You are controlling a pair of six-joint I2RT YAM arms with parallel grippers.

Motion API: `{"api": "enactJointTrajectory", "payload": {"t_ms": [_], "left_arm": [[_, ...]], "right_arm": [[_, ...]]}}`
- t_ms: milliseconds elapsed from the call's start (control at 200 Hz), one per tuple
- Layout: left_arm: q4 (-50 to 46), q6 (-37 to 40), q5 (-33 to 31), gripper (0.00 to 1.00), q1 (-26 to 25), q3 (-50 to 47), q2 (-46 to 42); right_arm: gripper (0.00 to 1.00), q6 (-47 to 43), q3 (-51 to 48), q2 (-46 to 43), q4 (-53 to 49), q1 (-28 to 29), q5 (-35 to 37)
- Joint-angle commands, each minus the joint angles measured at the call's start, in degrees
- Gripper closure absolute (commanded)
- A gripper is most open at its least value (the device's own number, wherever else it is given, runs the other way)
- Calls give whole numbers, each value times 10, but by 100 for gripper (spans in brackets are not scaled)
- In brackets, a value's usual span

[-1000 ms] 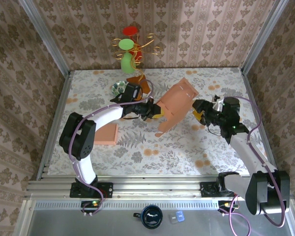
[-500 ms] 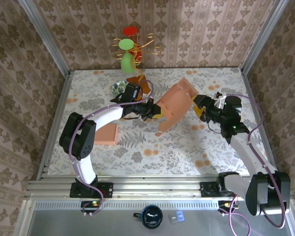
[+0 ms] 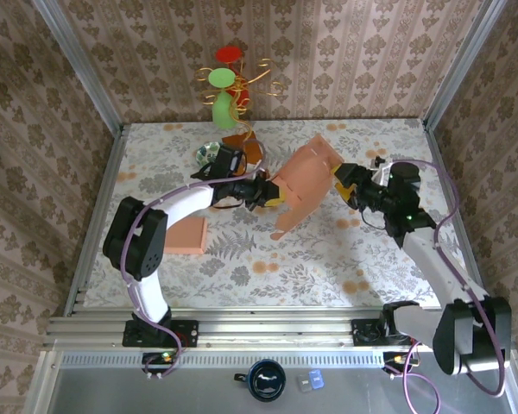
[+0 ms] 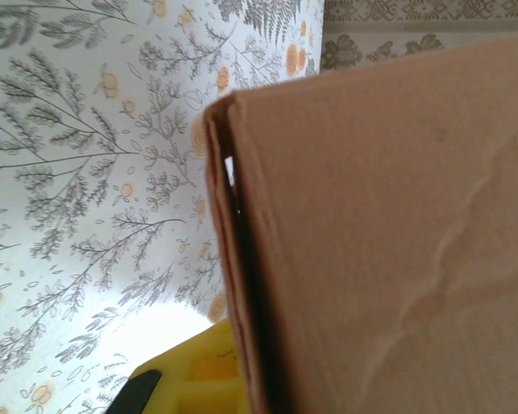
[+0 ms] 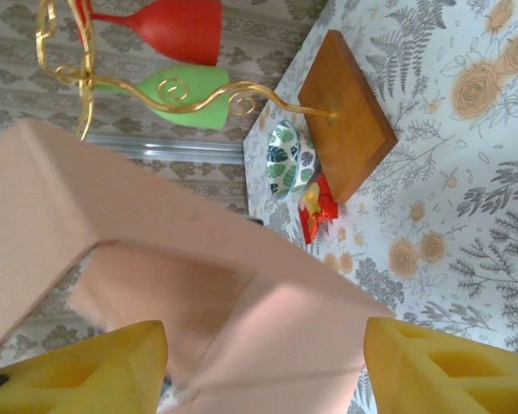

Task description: Fold the paper box

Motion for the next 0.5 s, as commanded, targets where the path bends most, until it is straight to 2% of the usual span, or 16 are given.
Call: {"api": "enactJointTrajectory", "payload": {"t_ms": [0,100,180,335,495], "left_arm": [[-41,42,-2,100,15,12,6],[-159,141,-22,100,17,59,15],[-241,213,-33,100,17,92,25],[-359,322,-40,100,17,149,49],[-438,393,-43,100,19,195,73]], "right_arm": [[40,-85,27,-50,-118,-15,-23],[42,-113,41,-84,-160,-47,-46],[44,-140,70,-79,-185,-70,-67],[49,-220,158,0,-228,-89,-105],[52,-331,241,77,-283,-89,-149]]}}
